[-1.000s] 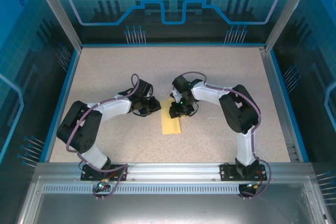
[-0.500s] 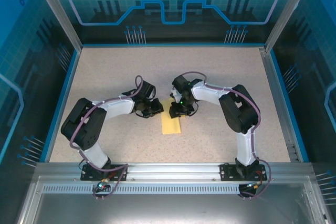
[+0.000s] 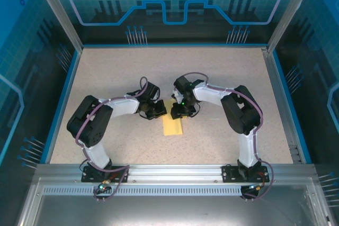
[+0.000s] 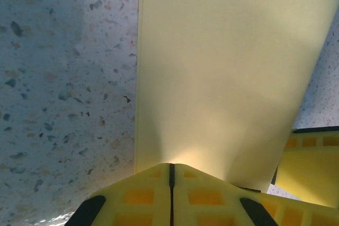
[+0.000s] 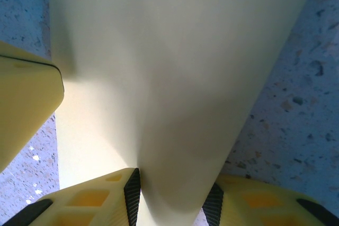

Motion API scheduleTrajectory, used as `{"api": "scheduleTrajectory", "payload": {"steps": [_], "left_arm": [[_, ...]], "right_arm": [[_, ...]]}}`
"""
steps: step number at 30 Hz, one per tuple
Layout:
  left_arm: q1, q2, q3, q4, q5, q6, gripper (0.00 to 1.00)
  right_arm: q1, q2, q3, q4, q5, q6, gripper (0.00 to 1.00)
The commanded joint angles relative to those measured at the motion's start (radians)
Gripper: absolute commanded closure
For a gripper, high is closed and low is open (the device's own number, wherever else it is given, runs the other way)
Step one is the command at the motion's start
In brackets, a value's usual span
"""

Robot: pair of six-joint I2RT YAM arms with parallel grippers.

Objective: Fold a paper plane with a square sheet of paper (pick it up from the middle)
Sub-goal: Fold the square sheet of paper in half at the center of the table.

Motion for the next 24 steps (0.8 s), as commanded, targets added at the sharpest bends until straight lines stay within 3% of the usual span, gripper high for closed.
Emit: {"api": "scheduleTrajectory", "payload": {"steps": [1,17,24], "left_arm": [[-0.007,0.025,0.027,-0.020,0.027,0.016,0.92],[-0.007,0.072,0.030,-0.126,-0.029,0.054,0.96],[-0.006,0.095,0.027,-0.157,-0.043,0.077,0.97]], "right_arm": [[0.000,0.118,-0.051,0.048,0.066,-0.014,0.59],[0.000,0.114,-0.038,0.043,0.044,-0.006,0.58],[-0.010,0.037,-0.033,0.052,0.005,0.026,0.52]]}}
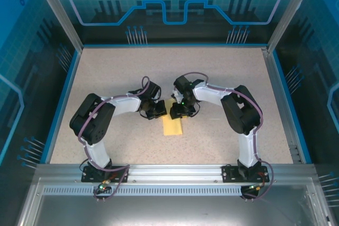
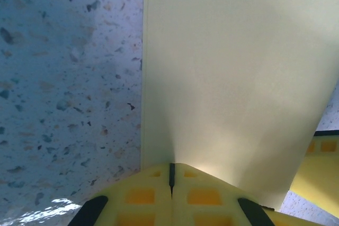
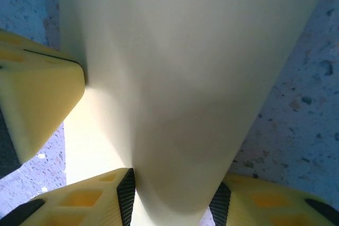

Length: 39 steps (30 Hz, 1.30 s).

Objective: Fold a paper plane with a square sheet of paper (pick it up from the middle)
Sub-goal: Fold the square sheet of paper in half at the center of the table.

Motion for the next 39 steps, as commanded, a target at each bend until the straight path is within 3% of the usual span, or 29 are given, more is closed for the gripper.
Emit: {"api": "scheduleTrajectory", "payload": {"steps": [1,7,11,18,21,30,39], "left_arm": [[-0.006,0.059,-0.014,-0.105,-0.044,0.033,0.96],[-0.006,0.074,-0.018,-0.106,-0.049,0.043,0.97],[-0.006,0.086,-0.013,-0.102,-0.045,0.042,0.97],[-0.008,0.097,-0.013,-0.100,-0.049,0.039,0.97],[-0.008,0.095,-0.015,-0.105,-0.054,0.040,0.97],[-0.008,0.093,-0.021,-0.110,-0.060,0.035,0.97],[-0.010,0.104,-0.022,-0.114,-0.061,0.042,0.97]], "right_arm": [[-0.013,0.013,-0.052,0.075,0.018,0.024,0.50],[-0.056,-0.188,-0.092,0.093,0.080,0.068,0.41],[-0.076,-0.259,-0.092,0.096,0.079,0.093,0.53],[-0.028,-0.198,-0.060,0.138,-0.058,0.108,0.91],[-0.009,-0.154,-0.055,0.168,-0.103,0.130,0.96],[0.011,-0.059,-0.042,0.194,-0.108,0.150,0.96],[-0.041,-0.029,-0.094,0.229,-0.159,0.125,0.96]]}}
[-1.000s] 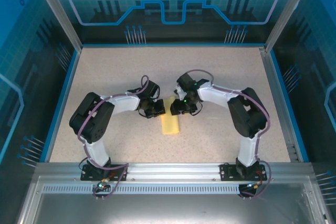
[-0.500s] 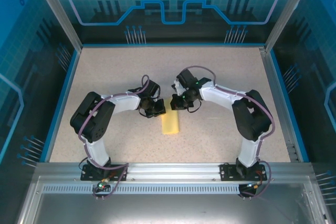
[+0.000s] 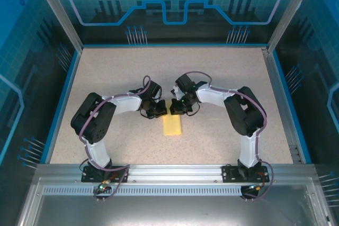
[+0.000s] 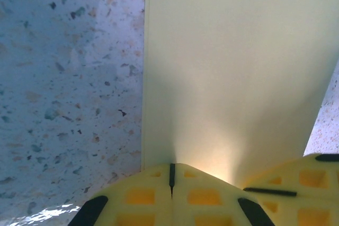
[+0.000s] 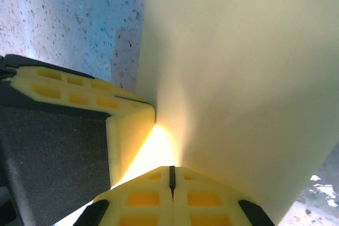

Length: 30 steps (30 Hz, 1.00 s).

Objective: Fold a paper plane with a square sheet of paper (pick it up from the middle)
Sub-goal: Fold the square sheet of paper in half at the center of the table.

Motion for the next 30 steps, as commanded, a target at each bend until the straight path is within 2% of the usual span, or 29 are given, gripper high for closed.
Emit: {"api": "scheduleTrajectory", "payload": {"steps": [1,19,26,30], "left_arm": [[-0.010,0.086,-0.040,-0.102,-0.069,0.014,0.97],[-0.010,0.095,-0.048,-0.102,-0.075,0.016,0.98],[-0.012,0.098,-0.048,-0.103,-0.075,0.016,0.98],[-0.013,0.100,-0.046,-0.100,-0.075,0.017,0.98]], "right_arm": [[-0.023,0.025,-0.022,0.013,-0.048,-0.018,0.95],[-0.099,0.037,-0.177,0.132,-0.096,-0.028,0.96],[-0.120,-0.072,-0.169,0.129,-0.154,-0.050,0.94],[-0.142,-0.051,-0.195,0.141,-0.152,-0.055,0.94]]}}
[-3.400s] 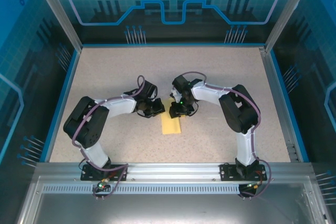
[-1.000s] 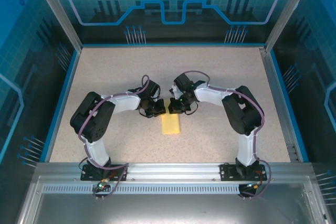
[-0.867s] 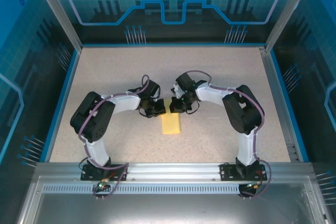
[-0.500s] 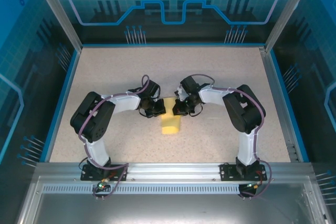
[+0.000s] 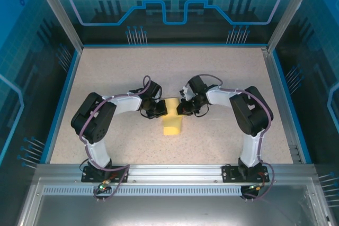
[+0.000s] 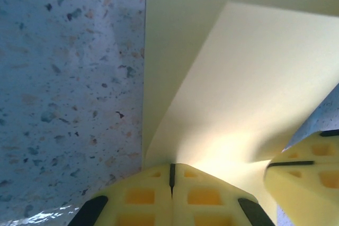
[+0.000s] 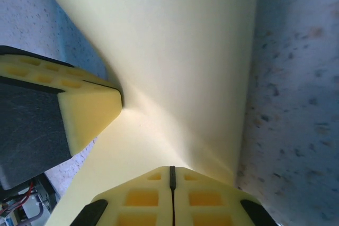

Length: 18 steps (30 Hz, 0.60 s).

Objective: Fold a paper plane with a square sheet of paper (pick it up from the middle)
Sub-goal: Fold the square sheet of paper in half at the center of the table.

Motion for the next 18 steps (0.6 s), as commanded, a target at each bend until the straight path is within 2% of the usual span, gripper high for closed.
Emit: {"api": "scheduleTrajectory", "payload": {"steps": [1,7,9,14,18], "left_arm": [[-0.013,0.095,-0.044,-0.104,-0.075,0.017,0.98],[-0.016,0.092,-0.043,-0.109,-0.075,0.021,0.98],[-0.017,0.092,-0.043,-0.111,-0.076,0.023,0.98],[-0.019,0.088,-0.041,-0.113,-0.076,0.024,0.98],[-0.021,0.093,-0.034,-0.114,-0.075,0.024,0.98]], "right_arm": [[-0.027,0.005,-0.036,0.000,-0.005,-0.020,0.94],[-0.036,0.038,-0.074,0.023,0.035,-0.011,0.95],[-0.051,0.034,-0.078,0.029,0.012,0.004,0.95],[-0.025,-0.046,0.004,-0.009,0.001,-0.007,0.94],[-0.023,0.010,0.055,-0.013,-0.019,0.001,0.94]]}}
